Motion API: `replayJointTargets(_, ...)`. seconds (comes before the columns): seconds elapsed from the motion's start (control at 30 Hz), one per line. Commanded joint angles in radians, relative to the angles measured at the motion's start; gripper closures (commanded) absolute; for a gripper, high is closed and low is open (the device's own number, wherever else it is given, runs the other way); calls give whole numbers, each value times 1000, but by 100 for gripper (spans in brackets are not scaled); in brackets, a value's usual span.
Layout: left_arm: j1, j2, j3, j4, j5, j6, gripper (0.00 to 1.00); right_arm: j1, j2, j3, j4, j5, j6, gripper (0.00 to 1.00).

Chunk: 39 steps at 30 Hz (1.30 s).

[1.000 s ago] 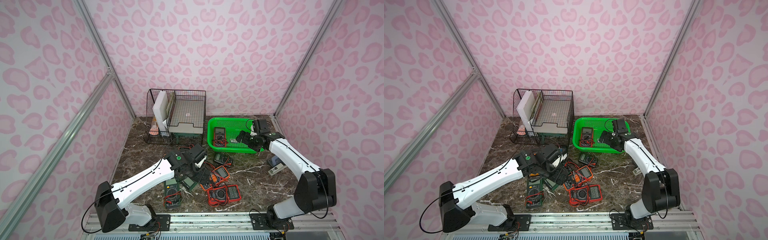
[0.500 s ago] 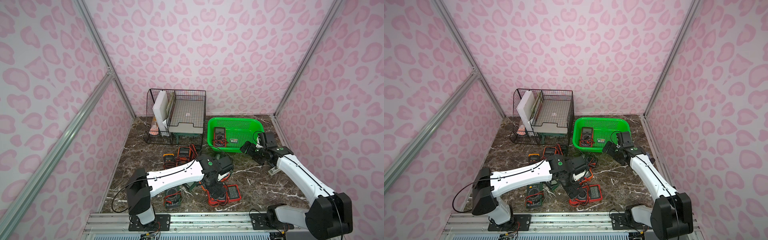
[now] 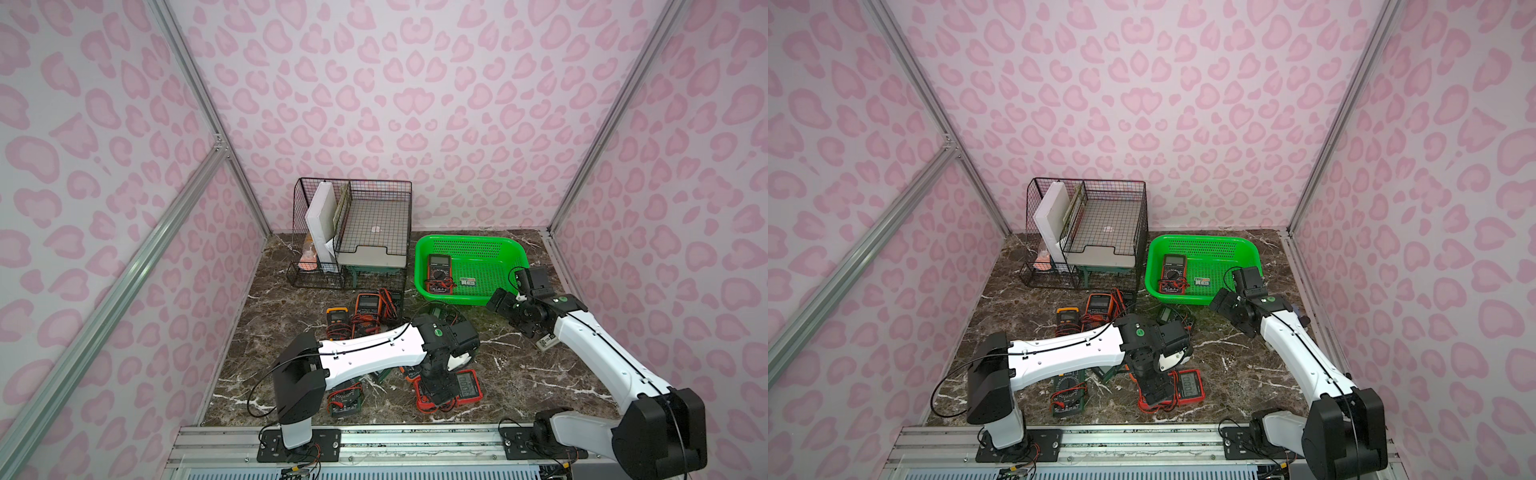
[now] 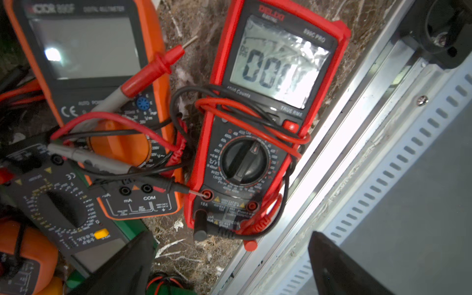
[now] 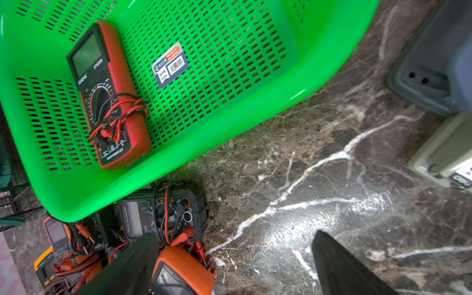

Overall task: Put the multimeter into the basket
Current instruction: Pick up the multimeter from the center of the board.

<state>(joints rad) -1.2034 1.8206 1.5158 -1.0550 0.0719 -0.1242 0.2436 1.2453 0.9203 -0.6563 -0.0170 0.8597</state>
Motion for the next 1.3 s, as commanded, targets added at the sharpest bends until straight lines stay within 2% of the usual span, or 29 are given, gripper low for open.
replayJointTargets(0.0,-2,27,21,15,20,45,1,-3,8,1,-29,42,6,1)
replayJointTargets(0.7,-12,121,30,61,65,90,2,-52,37,-4,-49,63,-4,1)
replayJointTargets(1.0,-16,144,-18,103,83,86,1,-78,39,-9,-60,69,-16,1)
replayJointTargets(1.27,-17,191,-34,150,56,71,2,-88,33,-7,-62,69,-23,1)
